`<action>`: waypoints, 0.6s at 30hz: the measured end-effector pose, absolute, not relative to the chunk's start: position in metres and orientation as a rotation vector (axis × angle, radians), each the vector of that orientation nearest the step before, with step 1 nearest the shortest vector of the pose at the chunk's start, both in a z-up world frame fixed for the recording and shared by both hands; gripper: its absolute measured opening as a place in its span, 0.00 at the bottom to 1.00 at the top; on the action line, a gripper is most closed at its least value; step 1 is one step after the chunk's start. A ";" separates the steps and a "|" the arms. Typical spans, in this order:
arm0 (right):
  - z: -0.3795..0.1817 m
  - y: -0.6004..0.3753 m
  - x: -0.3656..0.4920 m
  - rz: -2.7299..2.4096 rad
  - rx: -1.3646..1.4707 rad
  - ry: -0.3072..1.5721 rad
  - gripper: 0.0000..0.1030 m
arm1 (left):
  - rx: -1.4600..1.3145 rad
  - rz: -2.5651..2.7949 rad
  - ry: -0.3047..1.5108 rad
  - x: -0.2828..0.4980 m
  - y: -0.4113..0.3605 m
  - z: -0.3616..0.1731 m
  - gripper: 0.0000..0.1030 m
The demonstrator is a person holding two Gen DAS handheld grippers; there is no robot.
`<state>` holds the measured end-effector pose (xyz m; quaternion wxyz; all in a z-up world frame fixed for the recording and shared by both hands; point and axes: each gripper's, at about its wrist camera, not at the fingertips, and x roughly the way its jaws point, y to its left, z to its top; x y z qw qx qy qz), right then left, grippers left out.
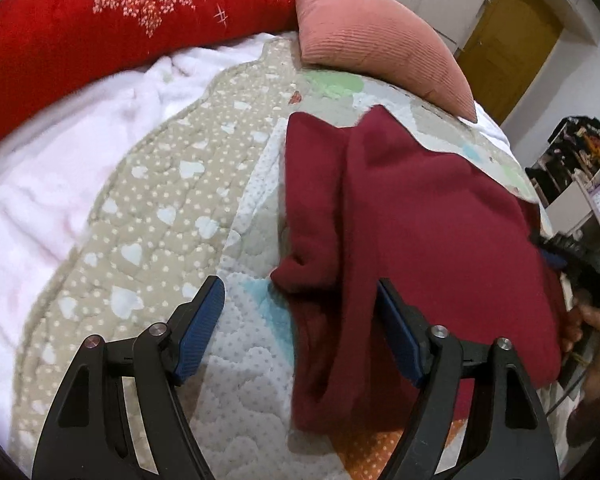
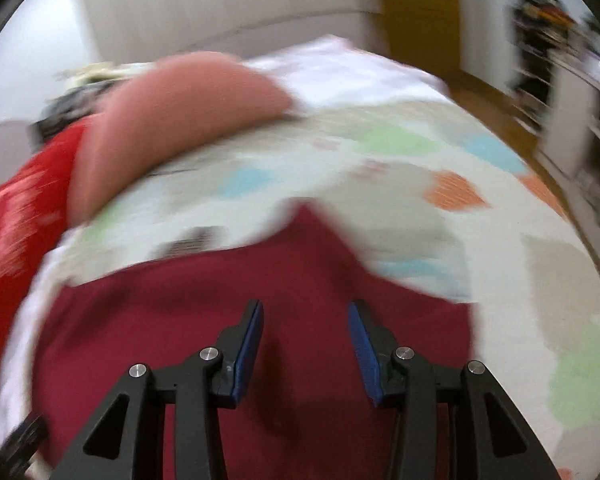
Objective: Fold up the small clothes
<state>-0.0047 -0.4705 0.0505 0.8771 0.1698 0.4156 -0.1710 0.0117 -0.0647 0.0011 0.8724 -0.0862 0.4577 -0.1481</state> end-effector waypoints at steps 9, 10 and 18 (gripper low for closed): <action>0.086 -0.425 -0.024 -0.149 0.380 0.836 0.43 | -0.248 -0.374 0.913 0.003 -0.049 0.002 0.77; 0.090 -0.411 -0.027 -0.102 0.365 0.840 0.43 | -0.256 -0.379 0.912 0.003 -0.048 0.001 0.77; 0.075 -0.288 0.014 0.079 0.214 0.897 0.44 | -0.249 -0.431 0.918 -0.001 -0.041 0.000 0.77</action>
